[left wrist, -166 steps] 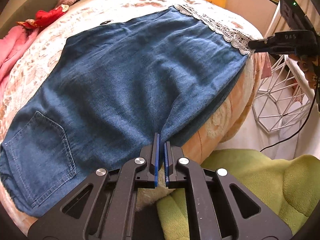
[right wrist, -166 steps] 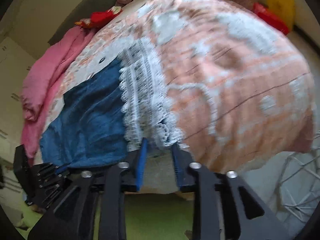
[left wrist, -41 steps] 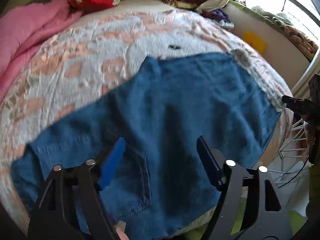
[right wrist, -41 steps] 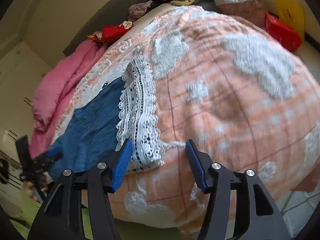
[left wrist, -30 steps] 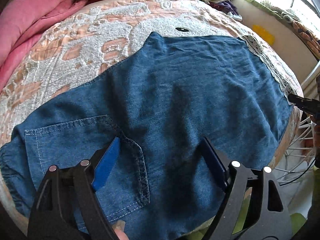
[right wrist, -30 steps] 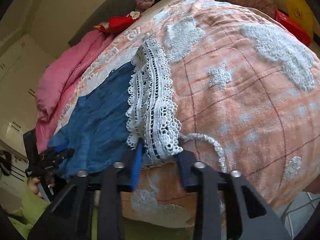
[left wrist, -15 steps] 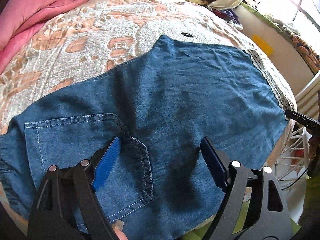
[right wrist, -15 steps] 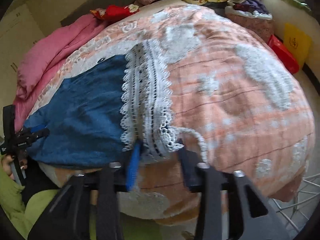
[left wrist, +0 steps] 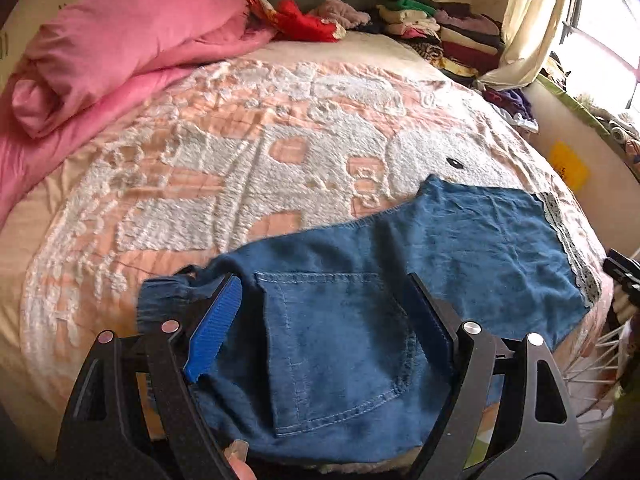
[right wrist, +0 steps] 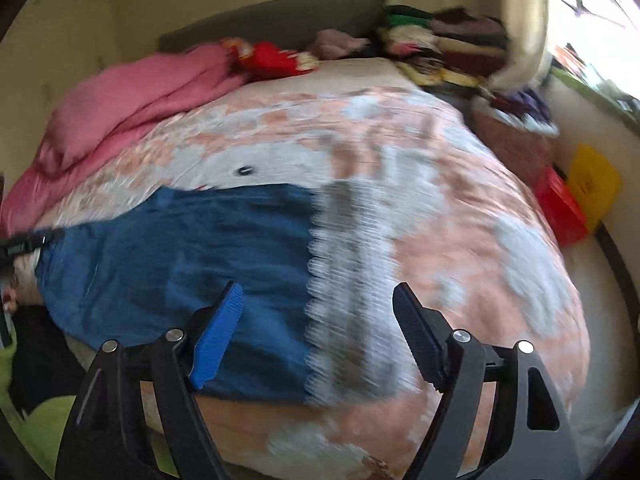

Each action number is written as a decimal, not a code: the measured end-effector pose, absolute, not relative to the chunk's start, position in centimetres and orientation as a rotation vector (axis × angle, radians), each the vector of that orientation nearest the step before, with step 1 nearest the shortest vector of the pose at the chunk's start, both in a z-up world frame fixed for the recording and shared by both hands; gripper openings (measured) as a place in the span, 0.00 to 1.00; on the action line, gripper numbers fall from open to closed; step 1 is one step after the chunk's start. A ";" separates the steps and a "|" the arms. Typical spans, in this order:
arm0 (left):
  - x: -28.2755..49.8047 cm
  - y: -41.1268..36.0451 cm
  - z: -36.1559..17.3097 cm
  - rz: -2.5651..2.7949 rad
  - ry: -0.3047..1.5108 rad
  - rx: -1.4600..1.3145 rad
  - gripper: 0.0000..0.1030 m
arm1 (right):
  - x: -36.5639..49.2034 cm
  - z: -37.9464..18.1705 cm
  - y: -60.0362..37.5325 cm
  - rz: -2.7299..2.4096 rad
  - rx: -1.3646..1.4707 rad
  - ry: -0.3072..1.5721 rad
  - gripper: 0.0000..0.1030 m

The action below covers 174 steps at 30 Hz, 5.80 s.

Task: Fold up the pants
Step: 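Press and smooth the folded pants with both open grippers, then grasp the lace-trimmed hem end with the right gripper while the left gripper grasps beside it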

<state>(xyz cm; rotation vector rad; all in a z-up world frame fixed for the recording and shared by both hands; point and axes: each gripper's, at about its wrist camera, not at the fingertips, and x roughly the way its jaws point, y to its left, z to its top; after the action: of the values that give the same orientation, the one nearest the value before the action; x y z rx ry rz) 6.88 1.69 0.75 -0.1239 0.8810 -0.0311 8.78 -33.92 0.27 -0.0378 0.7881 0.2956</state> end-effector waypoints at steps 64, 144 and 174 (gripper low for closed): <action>6.0 -6.5 -5.1 -0.127 1.106 0.098 0.90 | 7.9 -6.4 -28.7 0.353 -0.122 0.962 0.89; 14.0 -16.3 5.3 -0.347 0.874 0.149 0.91 | 4.4 2.0 -38.6 0.230 0.091 0.755 0.93; 25.5 -25.7 -4.1 -0.575 0.991 0.180 0.66 | 8.8 -5.5 -38.4 0.326 0.272 0.892 0.68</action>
<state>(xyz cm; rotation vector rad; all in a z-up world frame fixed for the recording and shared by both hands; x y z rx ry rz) 25.53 -25.75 -4.15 0.1798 0.9906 -0.5751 8.75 -38.39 -5.49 0.2715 0.8916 0.3264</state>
